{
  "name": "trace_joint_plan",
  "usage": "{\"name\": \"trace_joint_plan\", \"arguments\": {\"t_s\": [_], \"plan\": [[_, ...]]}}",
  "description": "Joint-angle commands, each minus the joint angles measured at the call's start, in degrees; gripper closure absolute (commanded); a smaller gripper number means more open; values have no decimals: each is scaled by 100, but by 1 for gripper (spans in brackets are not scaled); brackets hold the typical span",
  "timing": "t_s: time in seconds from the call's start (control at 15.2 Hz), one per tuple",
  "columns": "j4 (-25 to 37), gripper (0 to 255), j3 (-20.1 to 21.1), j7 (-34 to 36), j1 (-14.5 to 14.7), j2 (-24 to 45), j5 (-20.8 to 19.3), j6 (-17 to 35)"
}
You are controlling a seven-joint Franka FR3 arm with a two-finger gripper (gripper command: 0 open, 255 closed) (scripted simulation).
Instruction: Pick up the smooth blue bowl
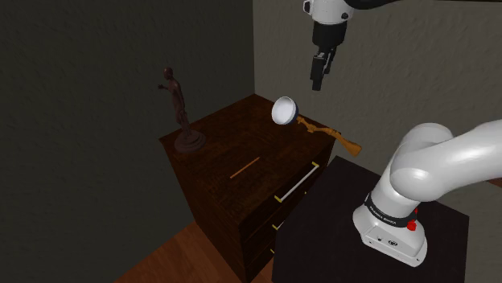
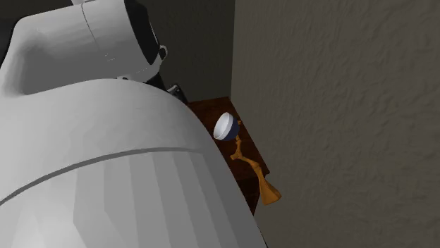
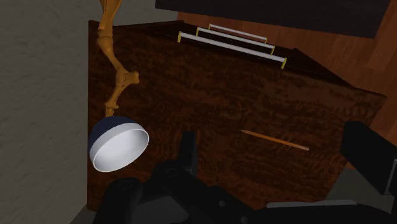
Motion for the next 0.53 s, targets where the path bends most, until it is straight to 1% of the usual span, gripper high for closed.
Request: {"name": "trace_joint_plan", "arguments": {"t_s": [0.0, 0.46], "plan": [[0, 0, 0, 0, 0, 0, 0, 0], [-162, 0, 38, 687, -442, 1042, -336, 1225]]}}
